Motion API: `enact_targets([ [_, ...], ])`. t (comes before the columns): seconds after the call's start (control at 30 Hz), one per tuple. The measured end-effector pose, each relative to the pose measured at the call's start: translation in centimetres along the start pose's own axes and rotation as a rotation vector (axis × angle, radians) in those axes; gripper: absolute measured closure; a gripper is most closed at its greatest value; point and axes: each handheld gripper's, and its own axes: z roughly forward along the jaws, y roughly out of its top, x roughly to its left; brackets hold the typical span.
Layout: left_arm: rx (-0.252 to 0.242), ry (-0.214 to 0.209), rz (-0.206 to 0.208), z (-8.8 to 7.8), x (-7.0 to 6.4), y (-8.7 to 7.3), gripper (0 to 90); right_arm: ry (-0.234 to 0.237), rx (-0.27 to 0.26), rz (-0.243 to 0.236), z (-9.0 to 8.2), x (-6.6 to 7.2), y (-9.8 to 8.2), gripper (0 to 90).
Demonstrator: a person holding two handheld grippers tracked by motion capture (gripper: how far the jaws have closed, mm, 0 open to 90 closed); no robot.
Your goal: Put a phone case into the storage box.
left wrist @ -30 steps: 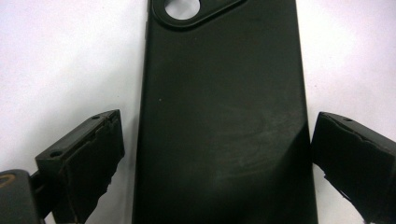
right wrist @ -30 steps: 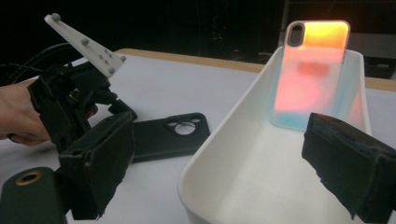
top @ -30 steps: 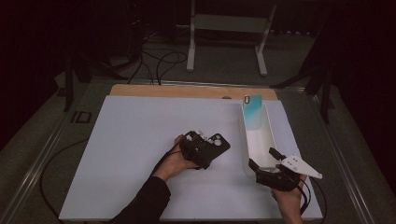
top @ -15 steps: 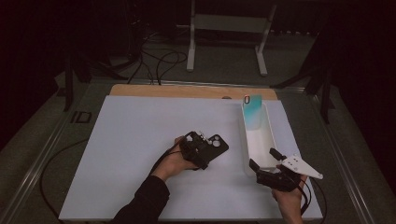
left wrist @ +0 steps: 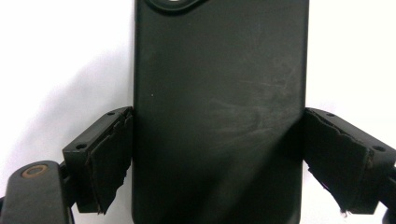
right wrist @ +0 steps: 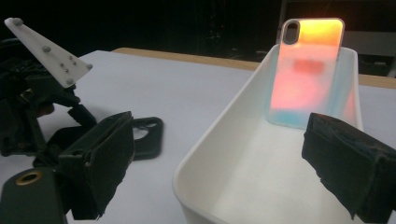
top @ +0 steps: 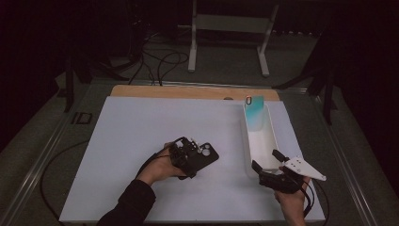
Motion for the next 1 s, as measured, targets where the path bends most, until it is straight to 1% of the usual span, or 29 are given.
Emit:
enact_targets([
  [0.03,0.013,-0.001,-0.002,0.0,0.0,0.0,12.6,0.002,0.002,0.000,0.1,0.1,0.0,9.3],
  [0.1,0.018,-0.002,-0.005,0.1,0.0,0.1,11.8,0.004,0.003,-0.001,0.2,0.2,0.0,9.2],
  [0.23,0.065,-0.003,-0.006,0.2,0.0,0.8,11.5,0.009,0.005,-0.005,0.3,0.3,0.1,9.3],
  [0.37,0.070,-0.001,-0.006,0.2,-0.1,0.9,11.7,0.010,0.001,-0.011,0.3,0.4,0.1,9.3],
  [0.67,0.031,0.000,0.008,-0.1,-0.1,0.4,15.5,0.021,0.000,-0.001,0.2,0.4,0.4,9.3],
  [0.7,0.025,0.000,0.009,-0.1,-0.1,0.3,15.5,0.018,0.008,0.000,0.2,0.5,0.5,9.4],
  [0.73,0.013,0.004,0.012,-0.2,-0.1,0.2,15.7,0.015,0.030,0.010,0.2,0.5,0.6,10.7],
  [0.8,0.006,0.011,0.011,-0.3,-0.1,0.1,15.8,0.034,0.042,0.036,0.2,0.4,0.7,12.6],
  [0.83,-0.010,0.021,0.009,-0.6,-0.1,0.0,15.8,0.043,0.046,0.050,0.3,0.3,0.8,12.6],
  [0.87,-0.021,0.023,0.005,-0.8,-0.1,-0.1,15.8,0.053,0.049,0.063,0.2,0.3,0.8,12.3],
  [0.9,-0.021,0.023,0.005,-0.8,-0.1,-0.1,15.8,0.053,0.049,0.063,0.2,0.3,0.8,12.3],
  [0.93,-0.036,0.029,-0.001,-1.0,-0.1,-0.2,15.8,0.070,0.054,0.074,0.3,0.3,0.9,11.0],
  [0.97,-0.046,0.033,-0.004,-1.2,0.0,-0.3,15.8,0.070,0.054,0.074,0.3,0.3,0.9,11.0],
  [1.0,-0.046,0.033,-0.004,-1.2,0.0,-0.3,15.8,0.070,0.054,0.074,0.3,0.3,0.9,11.0],
])
